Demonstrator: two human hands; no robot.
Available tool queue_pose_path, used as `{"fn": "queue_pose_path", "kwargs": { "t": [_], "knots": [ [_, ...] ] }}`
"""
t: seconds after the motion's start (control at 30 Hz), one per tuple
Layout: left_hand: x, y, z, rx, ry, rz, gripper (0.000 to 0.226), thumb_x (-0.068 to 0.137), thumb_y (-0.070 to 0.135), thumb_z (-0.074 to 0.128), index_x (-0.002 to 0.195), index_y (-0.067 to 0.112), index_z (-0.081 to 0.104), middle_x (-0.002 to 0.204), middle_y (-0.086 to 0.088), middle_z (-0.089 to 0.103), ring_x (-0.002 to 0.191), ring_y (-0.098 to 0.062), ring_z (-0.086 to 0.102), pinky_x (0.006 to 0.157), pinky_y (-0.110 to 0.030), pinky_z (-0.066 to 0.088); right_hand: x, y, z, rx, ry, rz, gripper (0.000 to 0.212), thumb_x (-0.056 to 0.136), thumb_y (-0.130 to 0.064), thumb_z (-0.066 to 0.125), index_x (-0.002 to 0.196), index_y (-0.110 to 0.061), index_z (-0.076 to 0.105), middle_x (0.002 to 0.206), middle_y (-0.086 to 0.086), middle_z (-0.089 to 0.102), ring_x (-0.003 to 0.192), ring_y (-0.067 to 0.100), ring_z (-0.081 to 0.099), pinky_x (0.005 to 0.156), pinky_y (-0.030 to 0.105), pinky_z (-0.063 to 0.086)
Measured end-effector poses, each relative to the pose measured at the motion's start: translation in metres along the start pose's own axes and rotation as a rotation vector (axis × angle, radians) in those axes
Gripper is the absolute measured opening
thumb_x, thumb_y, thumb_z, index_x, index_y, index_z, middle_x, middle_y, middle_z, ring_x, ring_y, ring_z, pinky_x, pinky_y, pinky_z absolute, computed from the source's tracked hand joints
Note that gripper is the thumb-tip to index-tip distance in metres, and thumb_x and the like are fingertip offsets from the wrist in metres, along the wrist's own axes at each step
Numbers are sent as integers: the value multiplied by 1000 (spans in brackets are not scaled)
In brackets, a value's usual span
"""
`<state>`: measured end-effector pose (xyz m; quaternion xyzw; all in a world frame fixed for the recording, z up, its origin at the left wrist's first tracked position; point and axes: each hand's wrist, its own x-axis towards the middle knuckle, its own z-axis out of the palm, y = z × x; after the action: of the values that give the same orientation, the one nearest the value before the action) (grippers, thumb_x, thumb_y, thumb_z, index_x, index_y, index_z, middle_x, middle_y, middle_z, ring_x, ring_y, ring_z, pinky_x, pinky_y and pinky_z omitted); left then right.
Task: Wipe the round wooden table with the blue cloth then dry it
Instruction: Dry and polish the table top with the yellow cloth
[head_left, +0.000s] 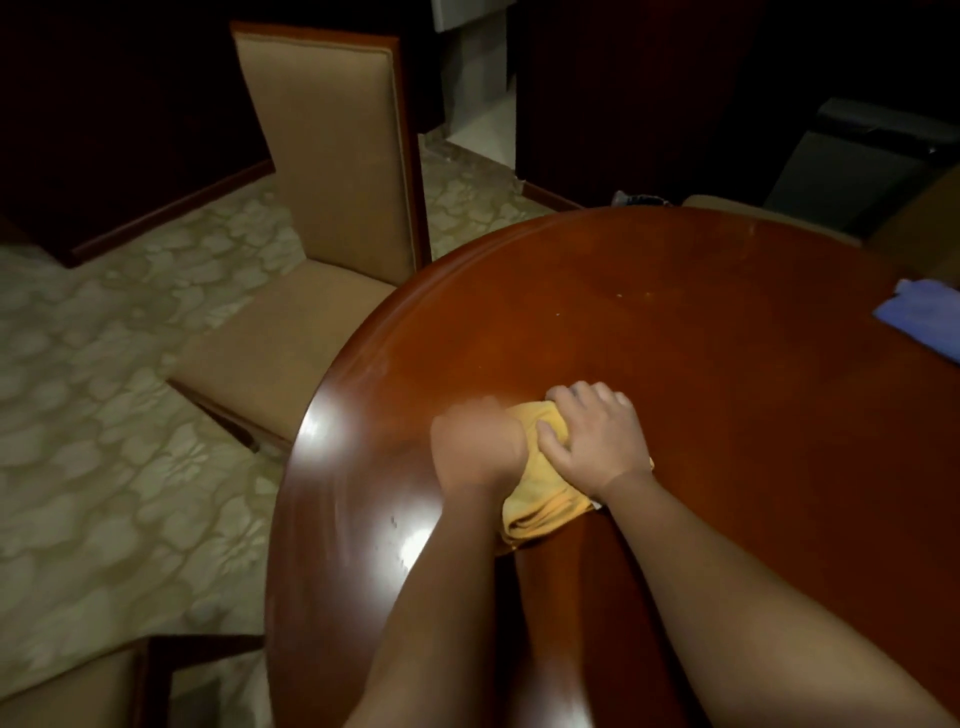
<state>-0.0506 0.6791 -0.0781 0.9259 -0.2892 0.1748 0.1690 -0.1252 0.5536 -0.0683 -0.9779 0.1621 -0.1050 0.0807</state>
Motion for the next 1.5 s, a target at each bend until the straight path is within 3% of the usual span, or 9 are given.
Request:
{"fn": "queue_pose_path", "kwargs": {
  "t": [0.37,0.67,0.97,1.5],
  "knots": [
    [-180,-1,-96,21,-101,-23,26,74,25,40,57,12,54,52,-5,53,47,-27,51,49,-29,37,-190,-71,-23,3,-10,12,41,82,-47,40,96,-17,65,82,0,59,77,24,57,67,34,45],
    [-255,-18,-140,-29,-137,-97,25,70,25,41,55,11,54,50,-5,52,47,-28,52,45,-31,38,-264,-125,-28,-22,4,48,40,81,-47,41,93,-17,66,80,1,59,73,23,57,65,35,45],
    [-226,-28,-121,-108,-74,-97,23,70,24,40,54,12,51,50,-4,50,44,-28,49,45,-30,37,-233,-122,-19,-25,75,51,40,80,-45,42,94,-16,66,80,2,58,75,26,56,67,36,44],
    [-42,-64,-29,-27,115,-113,27,72,22,39,51,8,50,47,-8,49,42,-28,45,50,-28,23,-20,-90,14,8,68,14,49,84,-45,32,103,-14,66,88,5,62,85,28,57,76,39,43]
  ]
}}
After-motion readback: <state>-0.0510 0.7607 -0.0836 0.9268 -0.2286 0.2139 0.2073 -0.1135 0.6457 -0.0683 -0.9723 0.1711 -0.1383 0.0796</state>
